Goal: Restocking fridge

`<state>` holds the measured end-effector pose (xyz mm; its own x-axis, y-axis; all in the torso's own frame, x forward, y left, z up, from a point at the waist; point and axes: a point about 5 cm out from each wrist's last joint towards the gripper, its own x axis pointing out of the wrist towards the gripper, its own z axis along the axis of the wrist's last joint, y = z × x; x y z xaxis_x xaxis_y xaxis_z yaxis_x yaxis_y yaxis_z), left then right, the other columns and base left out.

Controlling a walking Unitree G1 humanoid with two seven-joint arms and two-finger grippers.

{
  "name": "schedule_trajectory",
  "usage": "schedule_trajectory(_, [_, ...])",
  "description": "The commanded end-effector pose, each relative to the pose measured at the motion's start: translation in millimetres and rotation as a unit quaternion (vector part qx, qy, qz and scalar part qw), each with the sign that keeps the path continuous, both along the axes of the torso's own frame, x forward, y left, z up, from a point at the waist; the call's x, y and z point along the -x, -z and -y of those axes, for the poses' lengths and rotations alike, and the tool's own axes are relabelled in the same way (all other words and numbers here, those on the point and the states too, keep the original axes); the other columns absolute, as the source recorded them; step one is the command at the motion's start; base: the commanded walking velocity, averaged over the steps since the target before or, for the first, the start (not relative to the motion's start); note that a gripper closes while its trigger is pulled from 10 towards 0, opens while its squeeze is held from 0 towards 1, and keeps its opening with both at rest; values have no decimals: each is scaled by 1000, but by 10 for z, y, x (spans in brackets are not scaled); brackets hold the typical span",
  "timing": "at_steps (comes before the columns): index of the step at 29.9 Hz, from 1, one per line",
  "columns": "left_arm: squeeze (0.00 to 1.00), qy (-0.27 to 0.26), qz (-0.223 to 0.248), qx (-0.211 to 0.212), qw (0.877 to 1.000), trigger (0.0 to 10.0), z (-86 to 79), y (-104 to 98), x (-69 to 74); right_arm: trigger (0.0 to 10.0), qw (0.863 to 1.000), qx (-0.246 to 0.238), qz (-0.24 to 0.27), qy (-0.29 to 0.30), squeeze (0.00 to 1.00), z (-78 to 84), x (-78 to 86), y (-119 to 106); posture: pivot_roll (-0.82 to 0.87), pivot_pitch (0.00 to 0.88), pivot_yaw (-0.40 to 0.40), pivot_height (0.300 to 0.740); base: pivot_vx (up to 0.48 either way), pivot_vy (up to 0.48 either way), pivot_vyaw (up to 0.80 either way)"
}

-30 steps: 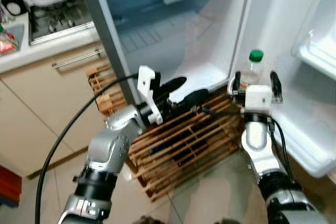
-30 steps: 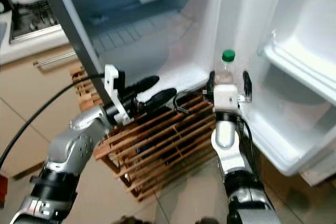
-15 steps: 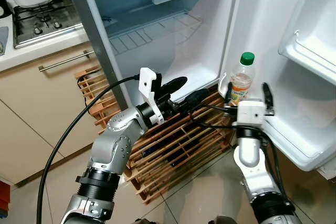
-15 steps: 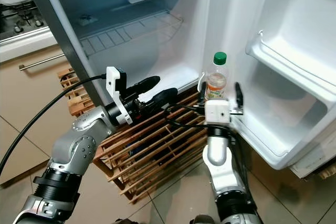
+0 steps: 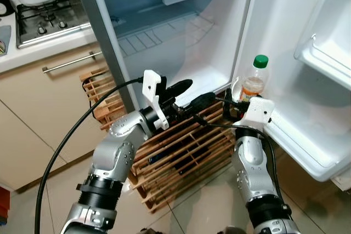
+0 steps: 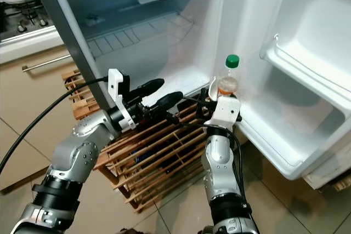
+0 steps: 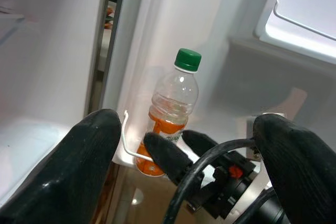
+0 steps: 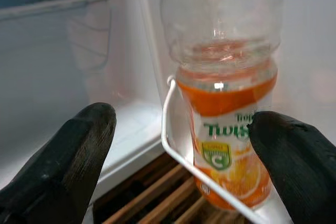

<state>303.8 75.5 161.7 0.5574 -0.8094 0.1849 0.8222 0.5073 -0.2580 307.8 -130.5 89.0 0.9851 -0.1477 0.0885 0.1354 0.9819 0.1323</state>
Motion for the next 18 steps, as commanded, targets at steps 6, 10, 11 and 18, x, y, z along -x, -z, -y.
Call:
schedule_trajectory(6, [0,-7,7,-8,1000,10000,-26,-7,-5,10000,999,-13,-29,-2,0,10,-89,21,-103,0,99,740,0,0,0])
schedule_trajectory(10, [0,-5,8,-8,1000,10000,-18,-15,-8,10000,999,1,-47,3,0,45,-192,46,-99,0,106,740,0,0,0])
schedule_trajectory(11, [0,-5,8,-8,1000,10000,-18,-17,-9,10000,999,5,-49,6,0,59,-217,43,-98,0,106,740,0,0,0])
schedule_trajectory(18, [0,-6,7,-7,1000,10000,-17,-20,-13,10000,995,66,-71,36,0,252,-323,47,-93,0,104,740,0,0,0])
